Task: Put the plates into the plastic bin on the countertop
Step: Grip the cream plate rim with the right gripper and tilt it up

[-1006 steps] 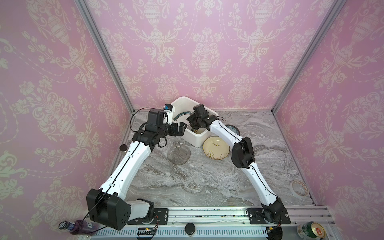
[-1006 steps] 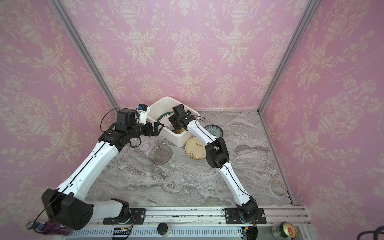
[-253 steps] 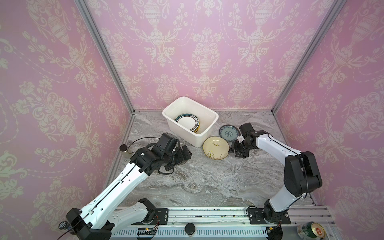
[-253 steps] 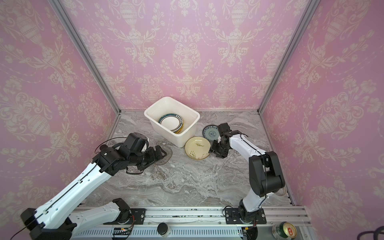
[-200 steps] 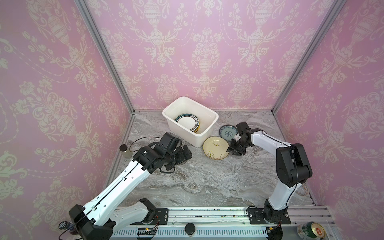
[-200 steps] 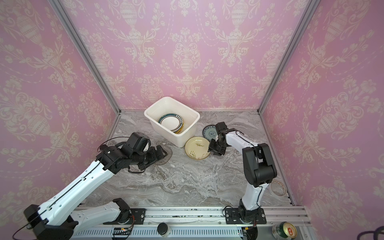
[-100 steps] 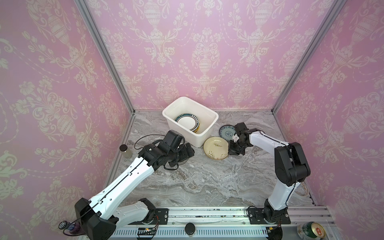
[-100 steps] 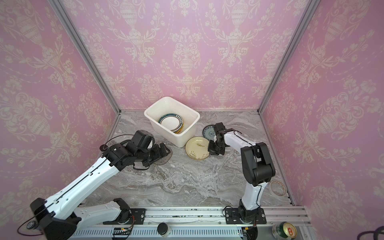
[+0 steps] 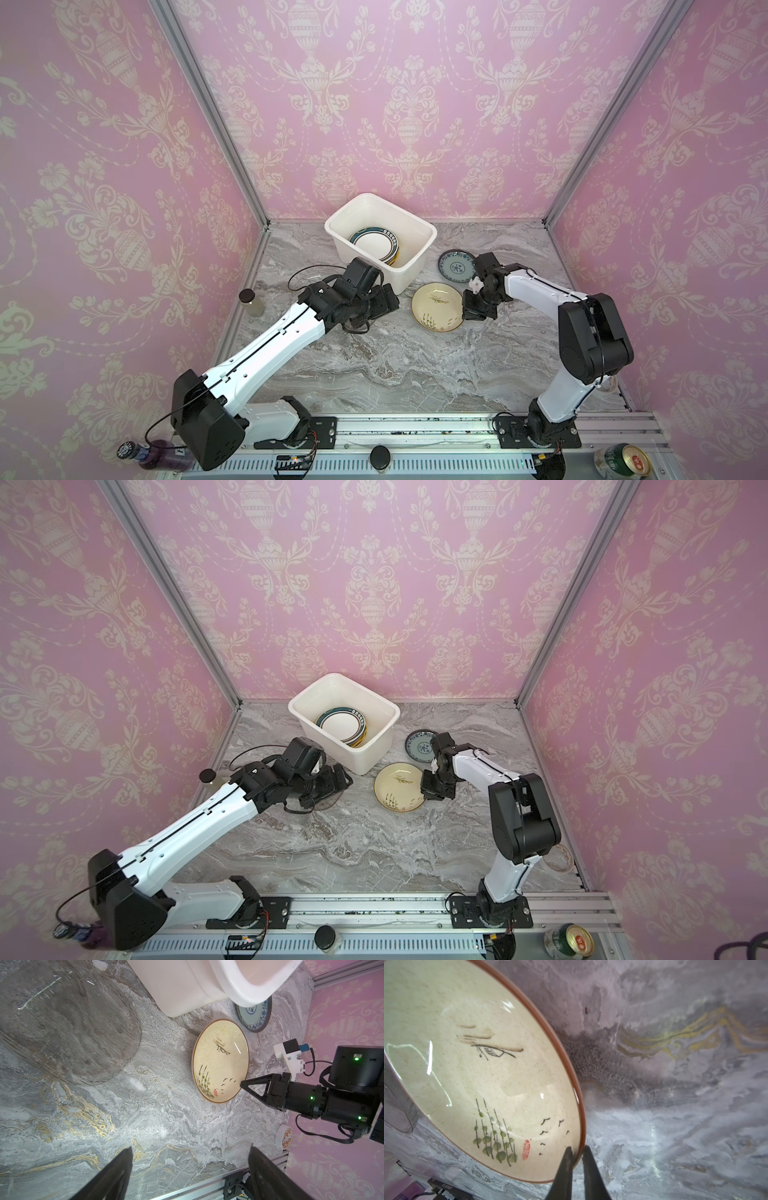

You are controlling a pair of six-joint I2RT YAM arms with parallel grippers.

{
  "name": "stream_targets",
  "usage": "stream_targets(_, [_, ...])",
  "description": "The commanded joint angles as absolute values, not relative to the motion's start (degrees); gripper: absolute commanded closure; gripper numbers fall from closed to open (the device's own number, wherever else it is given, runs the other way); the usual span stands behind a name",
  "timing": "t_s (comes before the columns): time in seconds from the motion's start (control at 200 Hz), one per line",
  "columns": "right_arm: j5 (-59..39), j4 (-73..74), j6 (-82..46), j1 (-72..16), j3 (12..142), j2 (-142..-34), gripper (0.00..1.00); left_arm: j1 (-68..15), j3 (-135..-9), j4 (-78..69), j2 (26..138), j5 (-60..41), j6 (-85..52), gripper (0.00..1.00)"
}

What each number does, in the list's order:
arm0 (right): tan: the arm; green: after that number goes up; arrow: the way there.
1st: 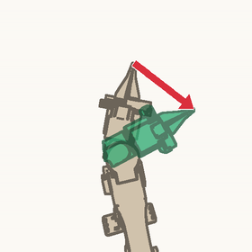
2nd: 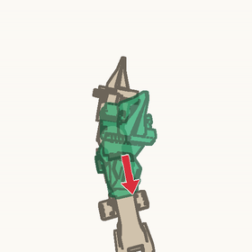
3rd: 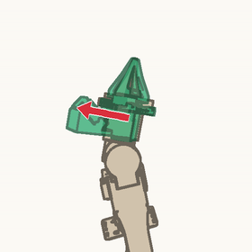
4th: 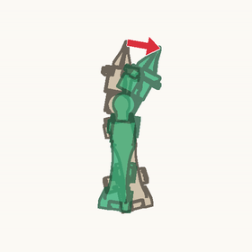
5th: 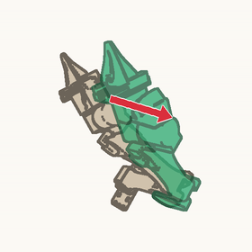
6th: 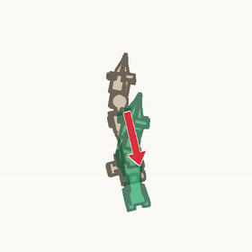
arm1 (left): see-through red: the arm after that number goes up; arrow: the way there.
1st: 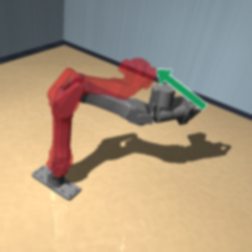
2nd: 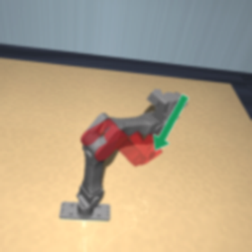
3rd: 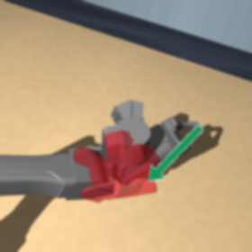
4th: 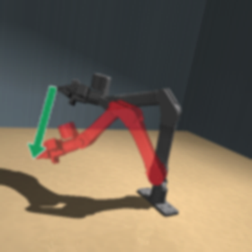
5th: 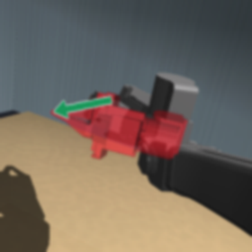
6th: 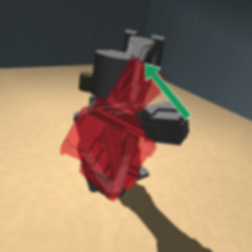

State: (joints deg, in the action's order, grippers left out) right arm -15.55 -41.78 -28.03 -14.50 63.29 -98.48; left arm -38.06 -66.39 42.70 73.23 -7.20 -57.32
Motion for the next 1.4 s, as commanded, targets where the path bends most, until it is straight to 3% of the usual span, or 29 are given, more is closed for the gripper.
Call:
stream_targets(0.0, [-12.6, -48.0, -26.2, -14.4, 59.6, -96.0, 0.86, -39.0, -67.3, 40.7, 74.8, -8.6, -54.6, 0.11])
stream_targets(0.54, [-12.0, -50.2, -28.6, -11.8, 44.9, -79.7, 0.76, -43.7, -71.5, 37.8, 84.5, -11.5, -47.5, 0.11])
stream_targets(0.736, [-16.7, -46.8, -27.4, -7.0, 43.8, -75.6, 0.58, -44.7, -74.8, 38.3, 89.8, -15.9, -42.8, 0.11])
stream_targets(0.986, [-30.3, -36.7, -25.0, 5.2, 40.5, -76.5, 0.48, -44.8, -75.2, 35.0, 95.9, -21.7, -43.9, 0.10])
stream_targets(1.241, [-36.8, -33.7, -21.9, 7.4, 40.8, -82.6, 0.36, -44.9, -67.9, 19.5, 100.7, -27.1, -54.2, 0.07])
stream_targets(1.396, [-37.5, -32.0, -21.0, 7.5, 40.0, -83.7, 0.16, -44.9, -67.3, 13.6, 104.4, -29.4, -56.4, 0.01])
